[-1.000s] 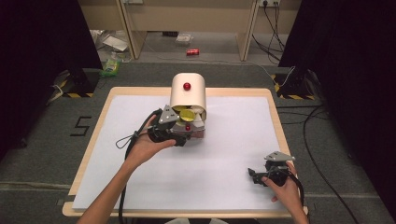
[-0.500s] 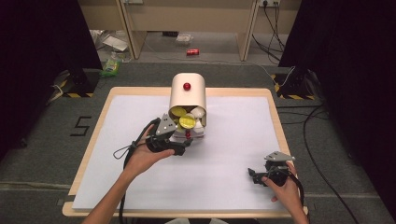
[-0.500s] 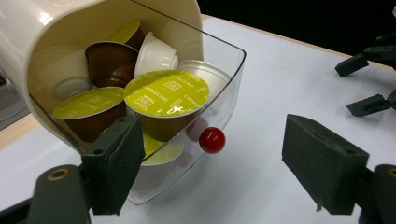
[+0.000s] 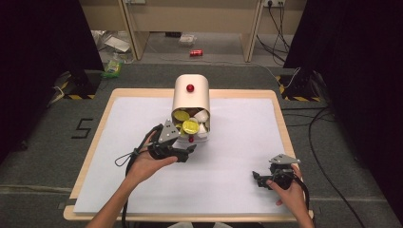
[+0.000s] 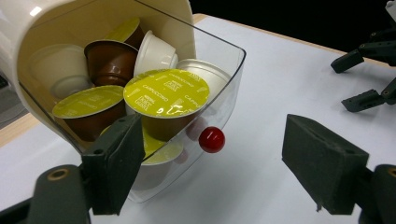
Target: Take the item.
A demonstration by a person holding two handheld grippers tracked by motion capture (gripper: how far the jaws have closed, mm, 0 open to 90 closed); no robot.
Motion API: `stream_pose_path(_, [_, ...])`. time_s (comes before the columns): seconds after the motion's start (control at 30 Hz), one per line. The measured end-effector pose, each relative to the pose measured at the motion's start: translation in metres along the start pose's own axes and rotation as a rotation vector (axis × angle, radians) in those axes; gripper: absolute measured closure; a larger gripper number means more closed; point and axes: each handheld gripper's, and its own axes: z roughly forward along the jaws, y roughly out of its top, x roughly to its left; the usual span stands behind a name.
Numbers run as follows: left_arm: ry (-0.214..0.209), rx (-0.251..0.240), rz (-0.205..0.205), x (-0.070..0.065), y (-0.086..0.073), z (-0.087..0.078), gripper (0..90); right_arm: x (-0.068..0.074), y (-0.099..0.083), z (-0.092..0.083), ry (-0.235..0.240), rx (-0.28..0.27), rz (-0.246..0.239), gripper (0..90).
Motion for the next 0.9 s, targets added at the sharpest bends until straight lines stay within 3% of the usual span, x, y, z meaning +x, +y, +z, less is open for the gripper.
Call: stream_pose_path(0.9, [-0.007, 0.0, 0.017, -0.012, -0.01, -0.007, 21.1, 0.0, 0.0, 0.0, 0.0, 0.0, 0.0, 7.2])
